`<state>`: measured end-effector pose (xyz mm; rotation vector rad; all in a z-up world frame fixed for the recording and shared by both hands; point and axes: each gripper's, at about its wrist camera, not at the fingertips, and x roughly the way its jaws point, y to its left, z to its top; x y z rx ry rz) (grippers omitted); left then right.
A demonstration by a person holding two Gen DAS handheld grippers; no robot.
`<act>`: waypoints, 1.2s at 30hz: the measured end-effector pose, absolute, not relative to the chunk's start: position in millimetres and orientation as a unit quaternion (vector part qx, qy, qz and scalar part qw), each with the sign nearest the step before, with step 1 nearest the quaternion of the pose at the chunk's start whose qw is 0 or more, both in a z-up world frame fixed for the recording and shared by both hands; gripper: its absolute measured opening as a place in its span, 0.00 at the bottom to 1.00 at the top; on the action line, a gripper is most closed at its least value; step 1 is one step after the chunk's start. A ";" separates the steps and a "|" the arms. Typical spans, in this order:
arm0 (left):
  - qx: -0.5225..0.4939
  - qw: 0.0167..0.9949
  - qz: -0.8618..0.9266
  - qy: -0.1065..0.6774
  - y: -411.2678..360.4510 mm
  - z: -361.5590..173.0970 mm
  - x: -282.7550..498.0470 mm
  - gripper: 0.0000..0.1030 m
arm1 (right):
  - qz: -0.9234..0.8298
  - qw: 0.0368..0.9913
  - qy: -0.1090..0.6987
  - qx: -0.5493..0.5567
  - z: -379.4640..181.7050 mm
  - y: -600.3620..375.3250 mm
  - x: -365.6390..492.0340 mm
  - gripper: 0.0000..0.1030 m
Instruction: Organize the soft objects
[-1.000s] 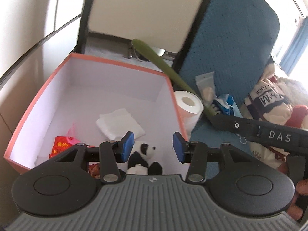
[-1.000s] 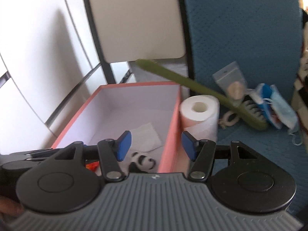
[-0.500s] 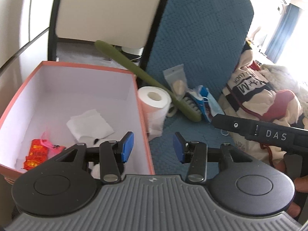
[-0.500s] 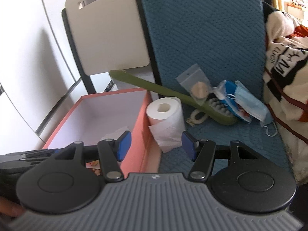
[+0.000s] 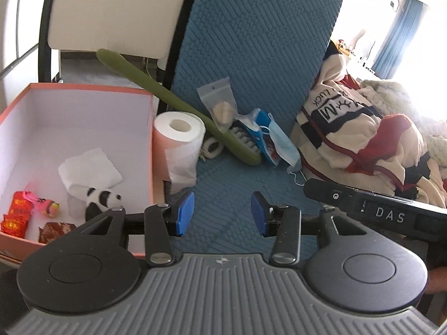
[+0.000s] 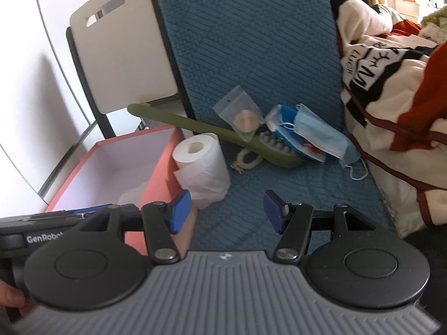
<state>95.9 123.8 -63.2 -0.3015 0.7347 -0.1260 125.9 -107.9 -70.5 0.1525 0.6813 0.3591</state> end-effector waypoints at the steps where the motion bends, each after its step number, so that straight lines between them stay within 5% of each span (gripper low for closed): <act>1: -0.147 0.920 -0.061 0.359 118.5 -64.0 96.0 0.50 | 0.175 0.924 0.332 0.075 -72.6 -112.4 126.0 0.59; 36: -0.146 0.907 -0.058 0.392 65.5 -71.8 166.0 0.49 | 0.185 0.885 0.362 0.228 -143.5 -153.8 191.2 0.61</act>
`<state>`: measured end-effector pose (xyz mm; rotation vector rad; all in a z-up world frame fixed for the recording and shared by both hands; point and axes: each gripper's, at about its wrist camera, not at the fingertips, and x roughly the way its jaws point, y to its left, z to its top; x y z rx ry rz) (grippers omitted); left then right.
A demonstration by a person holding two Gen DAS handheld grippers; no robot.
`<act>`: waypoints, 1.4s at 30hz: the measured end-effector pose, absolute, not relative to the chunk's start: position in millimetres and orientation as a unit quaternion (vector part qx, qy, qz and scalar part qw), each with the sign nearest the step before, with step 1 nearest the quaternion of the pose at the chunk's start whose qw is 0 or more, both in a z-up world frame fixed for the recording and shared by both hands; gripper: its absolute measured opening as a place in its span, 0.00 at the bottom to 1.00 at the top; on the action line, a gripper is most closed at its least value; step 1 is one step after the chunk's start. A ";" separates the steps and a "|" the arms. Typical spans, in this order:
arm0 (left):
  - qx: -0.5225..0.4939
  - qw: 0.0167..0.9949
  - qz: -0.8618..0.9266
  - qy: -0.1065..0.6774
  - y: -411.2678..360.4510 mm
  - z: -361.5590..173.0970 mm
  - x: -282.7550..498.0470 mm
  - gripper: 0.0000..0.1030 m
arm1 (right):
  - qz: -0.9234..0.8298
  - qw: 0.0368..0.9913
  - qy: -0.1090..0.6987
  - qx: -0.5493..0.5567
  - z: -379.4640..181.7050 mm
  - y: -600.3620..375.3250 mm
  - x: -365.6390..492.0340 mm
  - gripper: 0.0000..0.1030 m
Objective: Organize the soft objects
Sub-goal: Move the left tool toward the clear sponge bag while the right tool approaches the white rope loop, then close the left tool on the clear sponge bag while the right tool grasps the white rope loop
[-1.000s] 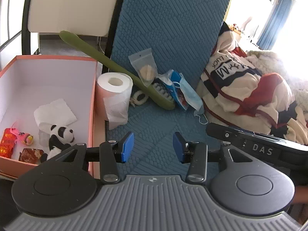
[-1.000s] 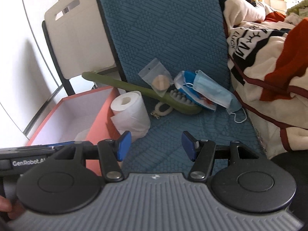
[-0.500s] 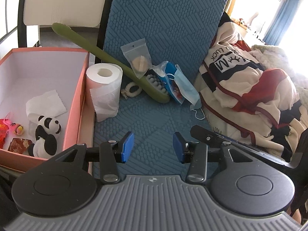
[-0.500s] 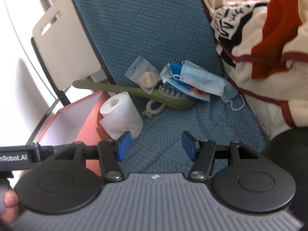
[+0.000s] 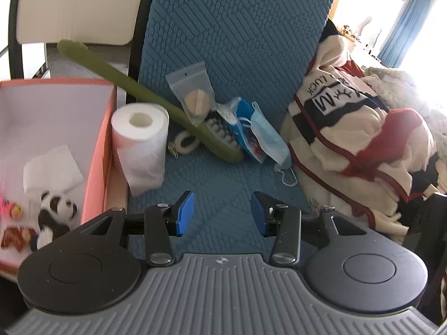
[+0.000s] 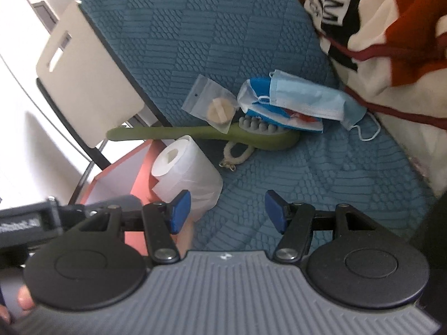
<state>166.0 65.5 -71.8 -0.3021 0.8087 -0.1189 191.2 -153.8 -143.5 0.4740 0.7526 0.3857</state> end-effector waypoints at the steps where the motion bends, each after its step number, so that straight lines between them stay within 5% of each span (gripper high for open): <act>1: -0.150 0.907 -0.057 0.389 70.2 -71.6 173.1 0.49 | 0.188 0.880 0.366 0.239 -146.8 -152.7 198.4 0.61; 15: -0.236 0.893 -0.014 0.383 97.9 -105.1 283.1 0.48 | 0.193 0.795 0.422 0.390 -220.2 -155.7 293.7 0.53; 42: -0.223 0.904 -0.014 0.365 119.4 -153.3 376.4 0.49 | 0.235 0.806 0.398 0.369 -266.3 -105.4 377.8 0.42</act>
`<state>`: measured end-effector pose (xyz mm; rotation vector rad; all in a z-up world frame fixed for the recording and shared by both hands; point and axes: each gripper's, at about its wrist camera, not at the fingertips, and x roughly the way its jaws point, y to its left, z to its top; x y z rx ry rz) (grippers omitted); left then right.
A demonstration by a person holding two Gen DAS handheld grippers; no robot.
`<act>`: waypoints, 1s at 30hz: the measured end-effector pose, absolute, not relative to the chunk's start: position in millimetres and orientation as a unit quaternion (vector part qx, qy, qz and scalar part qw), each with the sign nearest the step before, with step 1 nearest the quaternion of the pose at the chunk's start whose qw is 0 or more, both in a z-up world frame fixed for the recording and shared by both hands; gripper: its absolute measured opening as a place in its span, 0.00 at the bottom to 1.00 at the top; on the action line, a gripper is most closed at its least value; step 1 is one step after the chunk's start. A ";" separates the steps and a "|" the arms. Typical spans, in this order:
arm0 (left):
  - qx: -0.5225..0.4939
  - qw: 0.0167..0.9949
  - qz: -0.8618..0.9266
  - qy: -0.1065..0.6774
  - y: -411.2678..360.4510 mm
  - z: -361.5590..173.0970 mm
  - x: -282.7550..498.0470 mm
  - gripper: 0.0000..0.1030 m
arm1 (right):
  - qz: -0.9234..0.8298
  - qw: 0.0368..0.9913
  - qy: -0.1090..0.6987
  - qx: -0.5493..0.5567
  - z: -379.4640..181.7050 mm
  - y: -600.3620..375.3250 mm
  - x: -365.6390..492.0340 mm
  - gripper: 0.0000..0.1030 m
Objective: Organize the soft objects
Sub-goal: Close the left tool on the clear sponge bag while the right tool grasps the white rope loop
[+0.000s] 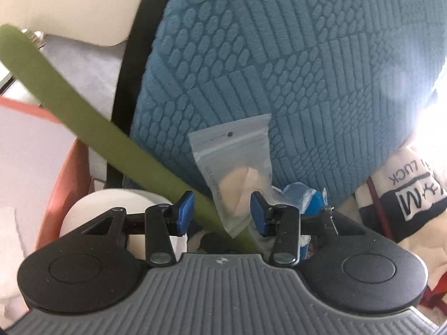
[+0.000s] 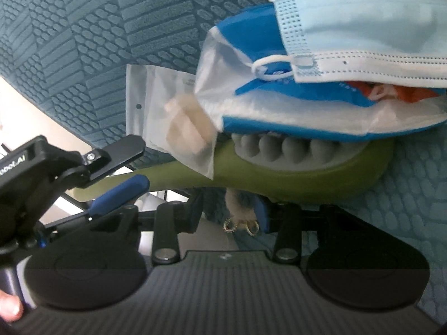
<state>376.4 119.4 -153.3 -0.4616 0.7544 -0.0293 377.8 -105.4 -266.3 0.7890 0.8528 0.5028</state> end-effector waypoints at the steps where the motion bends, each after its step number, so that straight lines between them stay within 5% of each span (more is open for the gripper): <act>1: -0.222 0.904 -0.019 0.366 119.6 -154.1 377.2 0.49 | 0.232 0.807 0.398 0.370 -266.5 -104.0 379.5 0.42; 13: -0.198 0.906 -0.038 0.372 114.9 -168.1 402.1 0.49 | 0.224 0.802 0.412 0.371 -272.9 -90.6 386.9 0.41; 30: -0.180 0.903 -0.030 0.389 90.5 -186.5 433.4 0.48 | 0.213 0.798 0.425 0.371 -279.6 -72.1 394.3 0.14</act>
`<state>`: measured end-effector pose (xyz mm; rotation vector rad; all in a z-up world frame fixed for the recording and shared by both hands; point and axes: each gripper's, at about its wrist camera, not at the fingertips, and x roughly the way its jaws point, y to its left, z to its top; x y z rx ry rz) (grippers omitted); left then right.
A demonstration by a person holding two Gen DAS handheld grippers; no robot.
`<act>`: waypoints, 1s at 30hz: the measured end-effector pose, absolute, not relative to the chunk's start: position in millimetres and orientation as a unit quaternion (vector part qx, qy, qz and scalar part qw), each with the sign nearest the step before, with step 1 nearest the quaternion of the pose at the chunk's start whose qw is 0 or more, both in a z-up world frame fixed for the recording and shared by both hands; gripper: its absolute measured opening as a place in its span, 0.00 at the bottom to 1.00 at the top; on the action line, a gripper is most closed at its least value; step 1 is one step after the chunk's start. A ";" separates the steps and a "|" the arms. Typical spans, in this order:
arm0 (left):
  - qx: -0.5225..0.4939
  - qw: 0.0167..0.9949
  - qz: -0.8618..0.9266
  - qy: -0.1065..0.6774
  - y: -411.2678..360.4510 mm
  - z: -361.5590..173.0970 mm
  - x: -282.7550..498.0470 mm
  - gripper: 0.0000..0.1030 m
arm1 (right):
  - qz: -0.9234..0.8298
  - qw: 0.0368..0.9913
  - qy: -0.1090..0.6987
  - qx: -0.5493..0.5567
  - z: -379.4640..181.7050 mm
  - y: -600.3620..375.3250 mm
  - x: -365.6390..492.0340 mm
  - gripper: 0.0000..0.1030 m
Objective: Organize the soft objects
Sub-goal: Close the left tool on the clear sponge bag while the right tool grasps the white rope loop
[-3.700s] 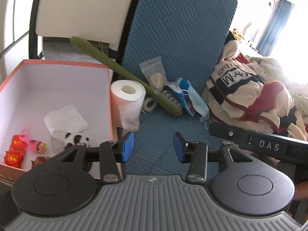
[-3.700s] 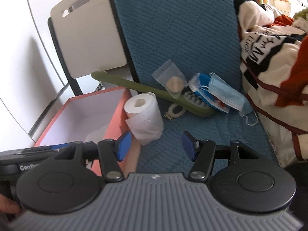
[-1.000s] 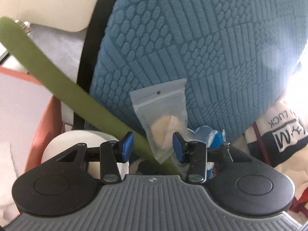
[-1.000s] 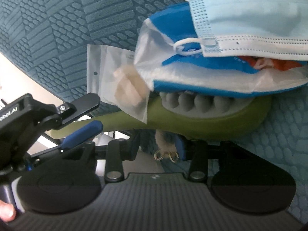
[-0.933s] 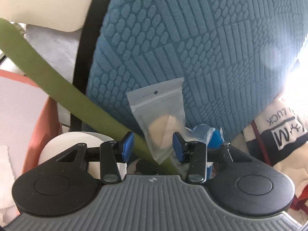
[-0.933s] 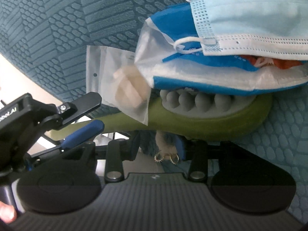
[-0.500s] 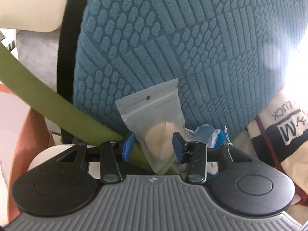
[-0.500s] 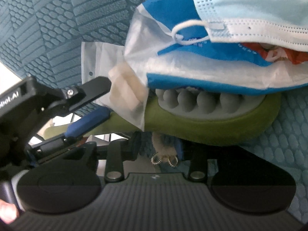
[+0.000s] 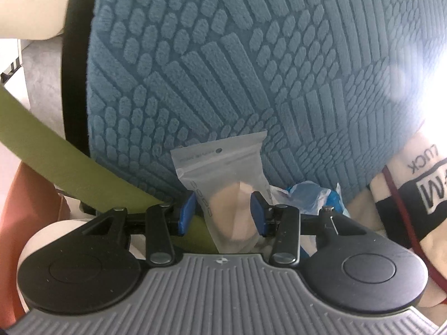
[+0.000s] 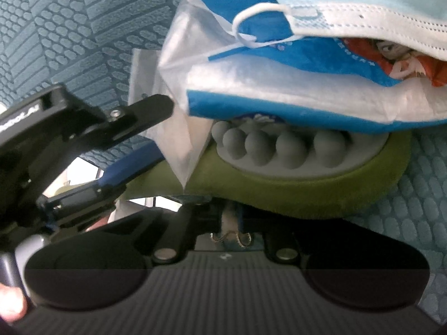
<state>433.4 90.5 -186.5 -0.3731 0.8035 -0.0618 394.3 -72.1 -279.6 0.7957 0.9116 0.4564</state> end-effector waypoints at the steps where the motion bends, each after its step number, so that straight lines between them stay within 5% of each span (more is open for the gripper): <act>1: -0.175 0.903 -0.030 0.391 88.0 -187.1 434.9 0.48 | 0.213 0.798 0.425 0.371 -280.5 -72.2 395.2 0.13; 7: -0.147 0.903 -0.027 0.403 73.6 -191.1 439.7 0.24 | 0.215 0.795 0.425 0.374 -278.3 -78.1 396.4 0.12; 16: -0.128 0.903 -0.021 0.409 66.0 -188.6 435.5 0.08 | 0.218 0.800 0.423 0.365 -268.2 -85.5 390.1 0.12; 30: -0.149 0.905 -0.023 0.397 77.6 -159.4 400.0 0.02 | 0.220 0.806 0.426 0.349 -244.3 -97.5 366.7 0.12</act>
